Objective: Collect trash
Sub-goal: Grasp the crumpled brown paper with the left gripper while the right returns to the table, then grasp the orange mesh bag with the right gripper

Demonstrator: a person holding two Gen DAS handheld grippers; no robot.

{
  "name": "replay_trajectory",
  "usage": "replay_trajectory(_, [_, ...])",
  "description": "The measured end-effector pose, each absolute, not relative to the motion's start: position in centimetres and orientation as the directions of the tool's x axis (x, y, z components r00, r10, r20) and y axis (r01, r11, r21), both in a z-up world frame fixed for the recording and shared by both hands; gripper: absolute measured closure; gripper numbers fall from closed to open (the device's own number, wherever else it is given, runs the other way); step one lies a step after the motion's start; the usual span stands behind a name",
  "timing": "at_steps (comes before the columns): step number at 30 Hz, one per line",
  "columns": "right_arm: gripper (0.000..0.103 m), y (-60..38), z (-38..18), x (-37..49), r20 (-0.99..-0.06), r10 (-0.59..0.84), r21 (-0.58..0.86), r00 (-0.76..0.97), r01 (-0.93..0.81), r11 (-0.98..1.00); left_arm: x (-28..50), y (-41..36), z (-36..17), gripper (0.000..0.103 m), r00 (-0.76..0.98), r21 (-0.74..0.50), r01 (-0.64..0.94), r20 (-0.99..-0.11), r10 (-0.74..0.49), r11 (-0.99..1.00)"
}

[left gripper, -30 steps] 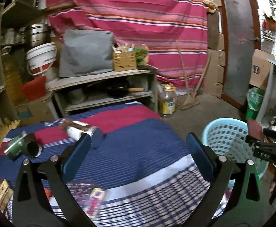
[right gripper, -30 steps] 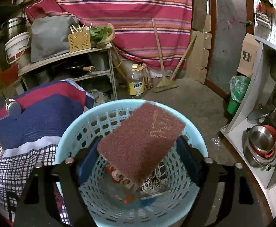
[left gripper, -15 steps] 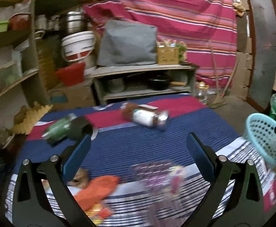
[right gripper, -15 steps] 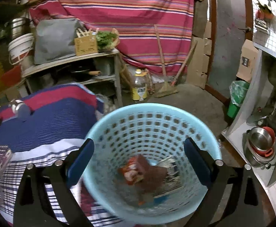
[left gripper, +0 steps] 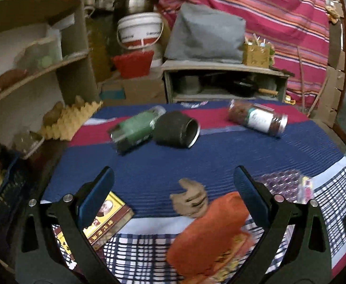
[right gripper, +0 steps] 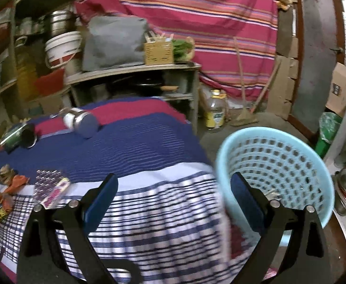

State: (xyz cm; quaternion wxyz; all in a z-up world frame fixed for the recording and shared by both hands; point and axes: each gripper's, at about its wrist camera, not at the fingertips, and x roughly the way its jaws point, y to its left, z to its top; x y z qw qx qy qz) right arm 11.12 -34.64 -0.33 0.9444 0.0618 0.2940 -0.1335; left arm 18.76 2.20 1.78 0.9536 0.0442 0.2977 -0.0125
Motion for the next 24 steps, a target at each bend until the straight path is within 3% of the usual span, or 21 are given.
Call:
replay_trajectory(5, [0.009, -31.9, -1.0, 12.5, -0.589, -0.196, 0.009, 0.784, 0.249, 0.968, 20.5, 2.5, -0.6, 0.006, 0.784, 0.092, 0.068, -0.620, 0.004, 0.993])
replay_trajectory(9, [0.009, -30.8, -1.1, 13.1, -0.597, -0.190, 0.002, 0.780, 0.238, 0.971, 21.5, 2.1, -1.8, 0.012, 0.756, 0.095, 0.107, -0.655, -0.019, 0.990])
replay_trajectory(11, [0.009, -30.4, -1.1, 13.2, -0.599, -0.188, -0.002, 0.778, 0.233, 0.972, 22.1, 1.9, -2.5, 0.022, 0.733, 0.089, 0.132, -0.679, -0.037, 0.987])
replay_trajectory(16, [0.009, -29.0, -0.9, 13.5, -0.602, -0.179, -0.009, 0.778, 0.218, 0.976, 22.6, 1.7, -3.2, 0.068, 0.688, 0.010, 0.212, -0.712, -0.142, 0.977])
replay_trajectory(24, [0.009, -25.2, 0.3, 13.6, -0.593, -0.142, -0.020, 0.793, 0.162, 0.987, 20.5, 2.7, -1.4, 0.070, 0.726, 0.027, 0.214, -0.673, -0.140, 0.977])
